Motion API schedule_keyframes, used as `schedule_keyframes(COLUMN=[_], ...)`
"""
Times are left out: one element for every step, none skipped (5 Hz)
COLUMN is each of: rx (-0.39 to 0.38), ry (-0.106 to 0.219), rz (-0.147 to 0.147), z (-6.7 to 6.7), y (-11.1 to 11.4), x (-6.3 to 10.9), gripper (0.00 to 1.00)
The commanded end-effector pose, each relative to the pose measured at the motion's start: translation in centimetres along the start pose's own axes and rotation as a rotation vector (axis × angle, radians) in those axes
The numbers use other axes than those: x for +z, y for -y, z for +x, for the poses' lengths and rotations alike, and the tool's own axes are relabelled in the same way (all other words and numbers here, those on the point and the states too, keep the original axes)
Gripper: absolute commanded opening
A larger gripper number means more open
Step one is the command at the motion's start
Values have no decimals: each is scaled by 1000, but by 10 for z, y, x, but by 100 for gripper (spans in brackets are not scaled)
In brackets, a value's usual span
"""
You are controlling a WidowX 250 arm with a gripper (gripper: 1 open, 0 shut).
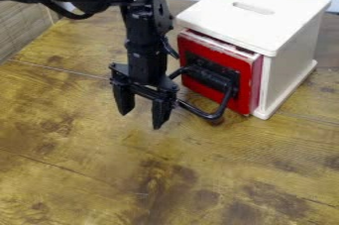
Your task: Close the drawer
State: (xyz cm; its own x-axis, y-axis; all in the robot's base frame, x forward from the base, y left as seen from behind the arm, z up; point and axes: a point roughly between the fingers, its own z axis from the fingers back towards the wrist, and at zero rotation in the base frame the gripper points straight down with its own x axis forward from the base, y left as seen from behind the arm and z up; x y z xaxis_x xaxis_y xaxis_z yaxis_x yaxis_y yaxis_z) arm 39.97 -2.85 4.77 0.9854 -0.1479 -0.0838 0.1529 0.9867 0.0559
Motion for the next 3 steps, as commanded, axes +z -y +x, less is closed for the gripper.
schedule_keyframes(rx=[-24,-54,-66], ry=[83,85,87], rz=[-6,-12,-19], z=[2,0,2], y=[-9,-13,-12], x=[32,35,36], gripper=[100,100,100])
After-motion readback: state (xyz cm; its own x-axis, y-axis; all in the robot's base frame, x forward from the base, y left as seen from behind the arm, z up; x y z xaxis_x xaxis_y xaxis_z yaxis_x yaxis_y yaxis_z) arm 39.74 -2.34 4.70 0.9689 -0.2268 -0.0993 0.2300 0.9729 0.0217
